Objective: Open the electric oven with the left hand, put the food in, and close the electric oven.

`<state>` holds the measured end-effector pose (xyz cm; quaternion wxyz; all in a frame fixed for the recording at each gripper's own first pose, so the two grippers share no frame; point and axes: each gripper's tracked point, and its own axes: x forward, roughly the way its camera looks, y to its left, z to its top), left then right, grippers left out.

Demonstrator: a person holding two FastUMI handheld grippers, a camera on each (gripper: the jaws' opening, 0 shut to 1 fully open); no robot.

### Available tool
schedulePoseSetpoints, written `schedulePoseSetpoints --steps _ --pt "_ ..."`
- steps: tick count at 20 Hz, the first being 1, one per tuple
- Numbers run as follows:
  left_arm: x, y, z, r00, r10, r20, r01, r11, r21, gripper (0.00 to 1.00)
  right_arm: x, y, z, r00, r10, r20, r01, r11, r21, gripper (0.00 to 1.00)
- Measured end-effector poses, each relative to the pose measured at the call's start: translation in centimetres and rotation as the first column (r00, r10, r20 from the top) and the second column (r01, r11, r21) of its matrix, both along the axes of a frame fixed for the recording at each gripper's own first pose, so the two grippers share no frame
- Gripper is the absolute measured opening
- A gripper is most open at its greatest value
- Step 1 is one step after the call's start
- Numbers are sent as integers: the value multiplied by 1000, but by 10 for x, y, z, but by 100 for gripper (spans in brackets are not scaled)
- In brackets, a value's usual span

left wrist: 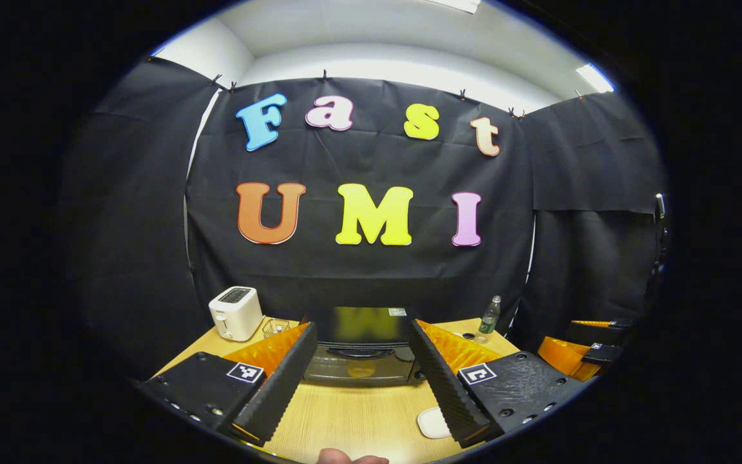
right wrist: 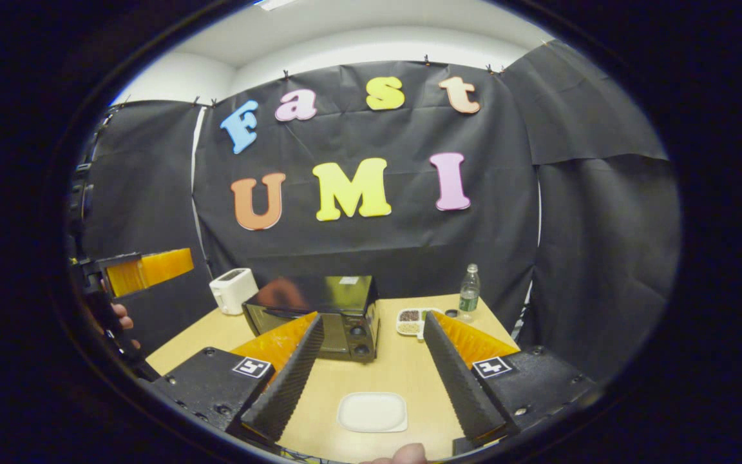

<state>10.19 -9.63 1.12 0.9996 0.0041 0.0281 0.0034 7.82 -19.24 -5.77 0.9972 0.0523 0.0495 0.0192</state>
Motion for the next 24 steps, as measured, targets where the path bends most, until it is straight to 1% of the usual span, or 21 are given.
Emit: schedulePoseSetpoints --steps 4,7,9,11,14,16,20,24 --pt "-64 8 19 1000 0 22 1 999 -45 94 -39 26 29 999 -14 52 15 1000 -7 97" --pt "-109 24 25 999 8 35 -6 999 -47 94 -77 49 43 996 -19 85 19 1000 6 97" --pt "-137 31 24 999 11 37 -10 999 -35 94 -101 61 44 995 -28 95 29 1000 -11 97" --pt "-162 33 25 999 6 41 -5 999 -33 94 -124 73 41 996 -28 90 29 1000 -6 97" --pt "-185 33 18 999 4 42 -2 999 -34 94 -155 81 37 995 -35 93 36 999 -8 97" --pt "-198 29 15 999 -1 42 3 999 -40 94 -168 83 33 995 -45 92 47 999 -17 97" --pt "-214 24 14 998 -1 56 4 999 -54 94 -182 86 28 994 -47 97 49 999 -21 97" --pt "-214 21 18 997 -7 77 10 999 -42 94 -191 81 25 993 -56 107 60 998 -35 97"
